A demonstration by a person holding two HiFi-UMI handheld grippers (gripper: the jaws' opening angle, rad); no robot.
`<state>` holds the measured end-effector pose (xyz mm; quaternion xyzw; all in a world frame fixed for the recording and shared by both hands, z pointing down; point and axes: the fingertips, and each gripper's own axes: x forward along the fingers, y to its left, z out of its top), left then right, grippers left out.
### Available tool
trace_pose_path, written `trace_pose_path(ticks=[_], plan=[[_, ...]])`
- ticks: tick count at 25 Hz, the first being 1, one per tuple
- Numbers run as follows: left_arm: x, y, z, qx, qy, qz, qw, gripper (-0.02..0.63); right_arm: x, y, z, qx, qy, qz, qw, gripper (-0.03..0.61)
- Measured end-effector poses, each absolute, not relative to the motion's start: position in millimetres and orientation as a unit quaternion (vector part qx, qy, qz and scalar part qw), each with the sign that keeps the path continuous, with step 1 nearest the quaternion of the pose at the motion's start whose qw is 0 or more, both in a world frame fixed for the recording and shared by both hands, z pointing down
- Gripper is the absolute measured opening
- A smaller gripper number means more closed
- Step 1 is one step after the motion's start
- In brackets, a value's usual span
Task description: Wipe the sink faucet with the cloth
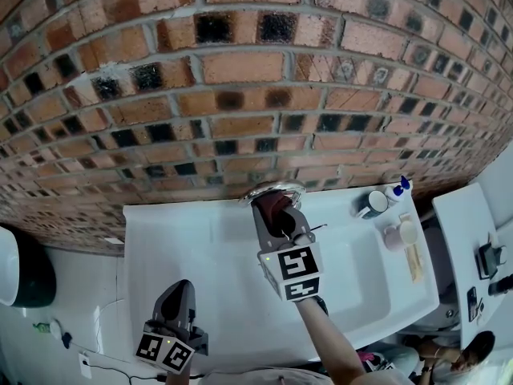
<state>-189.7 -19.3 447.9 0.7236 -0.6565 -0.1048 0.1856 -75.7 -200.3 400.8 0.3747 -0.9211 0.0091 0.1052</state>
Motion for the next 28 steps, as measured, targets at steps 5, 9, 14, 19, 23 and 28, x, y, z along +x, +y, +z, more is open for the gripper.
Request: trace_pose_path(ticks=[5,9,14,19,23,28], plan=[[-190,-20,449,0.722,-0.658,-0.104,0.187,0.006,-83,-197,410,0.367,-0.923,0.01,0.113,0.051],[-192,-19,450,0.721,-0.659,-0.103,0.189,0.006,-87,-195,419,0.361,-0.925,0.015,0.119,0.051],[-193,-21,456,0.718,-0.66,-0.1,0.197,0.006,-90,-186,444,0.348,-0.927,0.038,0.133,0.051],[-188,-26,461,0.722,-0.654,-0.098,0.202,0.006,-75,-185,469,0.363,-0.918,0.08,0.138,0.051],[-185,-29,461,0.726,-0.651,-0.098,0.202,0.006,-59,-190,471,0.383,-0.91,0.091,0.132,0.051],[-184,-28,458,0.728,-0.65,-0.098,0.197,0.006,-39,-196,462,0.403,-0.903,0.092,0.121,0.051]])
